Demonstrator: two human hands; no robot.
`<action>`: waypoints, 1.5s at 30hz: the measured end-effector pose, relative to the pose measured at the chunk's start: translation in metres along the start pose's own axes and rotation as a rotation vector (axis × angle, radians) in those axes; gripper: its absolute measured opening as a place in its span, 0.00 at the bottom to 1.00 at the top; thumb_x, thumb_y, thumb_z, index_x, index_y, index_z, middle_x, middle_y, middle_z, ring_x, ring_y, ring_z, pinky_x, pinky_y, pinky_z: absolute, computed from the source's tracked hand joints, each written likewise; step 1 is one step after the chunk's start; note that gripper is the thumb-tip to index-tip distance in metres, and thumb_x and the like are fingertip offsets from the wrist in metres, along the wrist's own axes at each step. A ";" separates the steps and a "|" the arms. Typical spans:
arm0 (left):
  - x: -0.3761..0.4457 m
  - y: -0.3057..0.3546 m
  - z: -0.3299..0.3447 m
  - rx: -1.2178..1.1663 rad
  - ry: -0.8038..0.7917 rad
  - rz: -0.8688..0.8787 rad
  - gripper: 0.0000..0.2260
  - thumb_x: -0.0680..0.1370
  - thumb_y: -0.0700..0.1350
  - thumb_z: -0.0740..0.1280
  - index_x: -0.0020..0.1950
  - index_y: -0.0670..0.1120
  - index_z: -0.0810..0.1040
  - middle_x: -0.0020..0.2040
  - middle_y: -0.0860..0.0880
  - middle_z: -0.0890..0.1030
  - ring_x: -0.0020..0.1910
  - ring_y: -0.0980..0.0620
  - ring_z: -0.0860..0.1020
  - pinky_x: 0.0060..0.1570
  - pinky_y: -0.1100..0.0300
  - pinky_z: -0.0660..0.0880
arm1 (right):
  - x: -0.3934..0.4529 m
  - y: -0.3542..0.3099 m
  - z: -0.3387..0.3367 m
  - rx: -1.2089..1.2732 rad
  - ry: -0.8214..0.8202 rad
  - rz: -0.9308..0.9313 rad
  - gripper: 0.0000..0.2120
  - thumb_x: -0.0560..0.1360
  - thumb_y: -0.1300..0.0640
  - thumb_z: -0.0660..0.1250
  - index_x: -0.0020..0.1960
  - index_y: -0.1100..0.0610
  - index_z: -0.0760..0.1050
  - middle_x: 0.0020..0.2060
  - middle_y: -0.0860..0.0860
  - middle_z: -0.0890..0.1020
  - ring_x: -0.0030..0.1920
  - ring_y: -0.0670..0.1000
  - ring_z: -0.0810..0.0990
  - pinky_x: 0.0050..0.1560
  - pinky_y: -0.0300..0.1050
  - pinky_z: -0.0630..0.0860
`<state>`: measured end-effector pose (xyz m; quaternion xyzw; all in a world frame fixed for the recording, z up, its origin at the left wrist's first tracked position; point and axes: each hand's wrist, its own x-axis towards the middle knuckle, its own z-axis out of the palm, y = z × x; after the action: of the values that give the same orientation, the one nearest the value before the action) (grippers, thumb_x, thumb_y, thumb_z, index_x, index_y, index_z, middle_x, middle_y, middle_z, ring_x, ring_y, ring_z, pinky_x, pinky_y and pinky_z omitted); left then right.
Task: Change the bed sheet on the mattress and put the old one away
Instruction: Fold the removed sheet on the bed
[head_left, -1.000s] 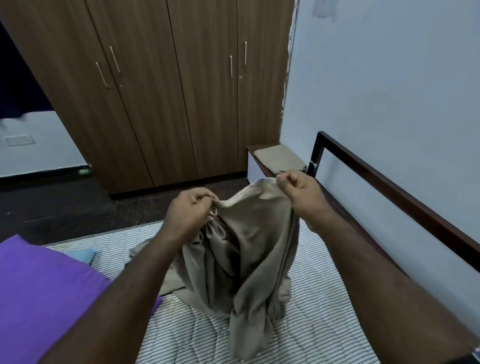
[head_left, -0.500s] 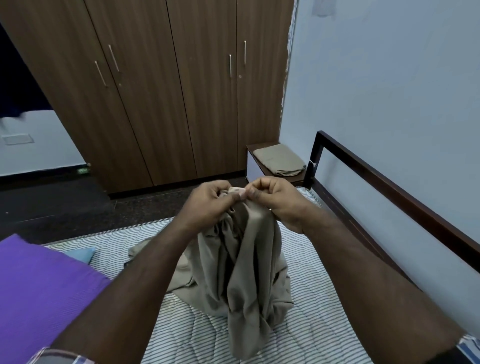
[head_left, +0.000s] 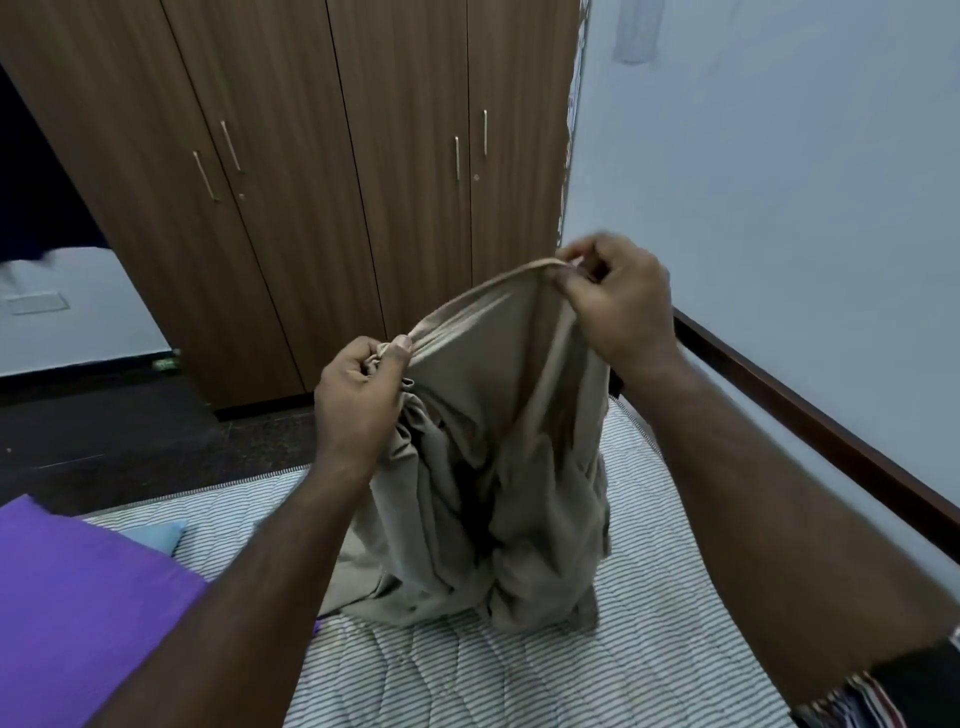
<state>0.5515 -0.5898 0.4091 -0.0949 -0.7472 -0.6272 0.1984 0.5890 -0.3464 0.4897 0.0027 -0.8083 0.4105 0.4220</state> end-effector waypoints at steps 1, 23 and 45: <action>0.001 0.005 0.001 0.000 -0.003 0.025 0.18 0.79 0.55 0.69 0.35 0.45 0.72 0.28 0.55 0.70 0.30 0.55 0.69 0.33 0.55 0.67 | 0.006 -0.013 0.004 0.004 0.038 -0.072 0.03 0.73 0.56 0.74 0.46 0.51 0.82 0.32 0.40 0.78 0.36 0.38 0.77 0.41 0.29 0.69; 0.008 -0.022 -0.042 0.143 0.091 -0.150 0.16 0.77 0.53 0.70 0.36 0.46 0.71 0.27 0.57 0.72 0.30 0.56 0.69 0.37 0.55 0.68 | -0.042 0.042 -0.009 -0.209 0.011 0.268 0.04 0.70 0.58 0.70 0.42 0.51 0.77 0.34 0.46 0.79 0.39 0.50 0.77 0.39 0.45 0.72; -0.005 0.018 0.000 0.016 -0.209 -0.037 0.12 0.69 0.44 0.69 0.34 0.47 0.65 0.33 0.47 0.73 0.33 0.50 0.70 0.34 0.49 0.70 | -0.099 0.046 -0.006 -0.105 -0.663 0.395 0.05 0.72 0.60 0.74 0.42 0.50 0.81 0.36 0.46 0.82 0.35 0.42 0.76 0.40 0.43 0.73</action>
<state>0.5635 -0.5860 0.4235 -0.1445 -0.7704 -0.6114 0.1086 0.6406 -0.3454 0.3936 -0.0419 -0.9058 0.4187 0.0503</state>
